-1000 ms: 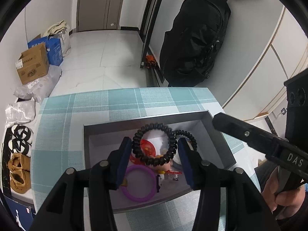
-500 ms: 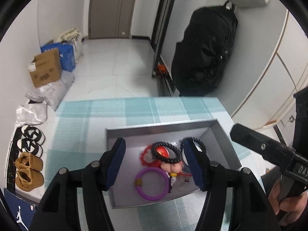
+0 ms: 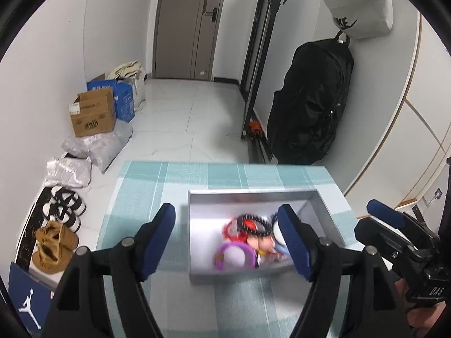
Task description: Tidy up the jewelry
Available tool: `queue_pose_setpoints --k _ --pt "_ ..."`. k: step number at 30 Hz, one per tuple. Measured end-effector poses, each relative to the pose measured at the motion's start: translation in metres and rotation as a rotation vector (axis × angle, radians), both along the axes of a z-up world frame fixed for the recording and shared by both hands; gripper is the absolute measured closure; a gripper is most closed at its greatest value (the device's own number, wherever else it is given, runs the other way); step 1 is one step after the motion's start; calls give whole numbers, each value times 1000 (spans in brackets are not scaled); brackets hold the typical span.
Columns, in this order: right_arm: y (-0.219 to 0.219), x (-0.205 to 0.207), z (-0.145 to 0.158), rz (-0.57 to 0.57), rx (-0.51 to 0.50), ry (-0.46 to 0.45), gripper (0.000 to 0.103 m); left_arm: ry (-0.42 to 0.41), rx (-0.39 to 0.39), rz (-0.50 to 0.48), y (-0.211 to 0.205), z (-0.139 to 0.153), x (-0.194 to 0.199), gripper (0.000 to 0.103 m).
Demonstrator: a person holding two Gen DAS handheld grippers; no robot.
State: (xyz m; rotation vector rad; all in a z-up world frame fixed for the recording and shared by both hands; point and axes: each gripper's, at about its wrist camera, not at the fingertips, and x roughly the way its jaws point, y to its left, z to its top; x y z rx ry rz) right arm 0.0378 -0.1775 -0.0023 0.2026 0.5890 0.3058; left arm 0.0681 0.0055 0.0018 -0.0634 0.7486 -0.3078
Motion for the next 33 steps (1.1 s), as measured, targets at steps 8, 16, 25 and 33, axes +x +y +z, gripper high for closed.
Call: queue_pose_setpoints --k 8,16,25,33 --pt "-4 -23 6 -26 3 -13 2 1 -27 15 -1 11 -25 18" --pt "5 -40 9 1 -32 -24 0 21 -25 29 -2 6 -43 17" --pt "5 -46 3 12 -38 -2 0 10 -35 80 8 2 -45 17" --pt "8 -46 1 16 -55 3 0 -5 -20 63 5 1 -48 17"
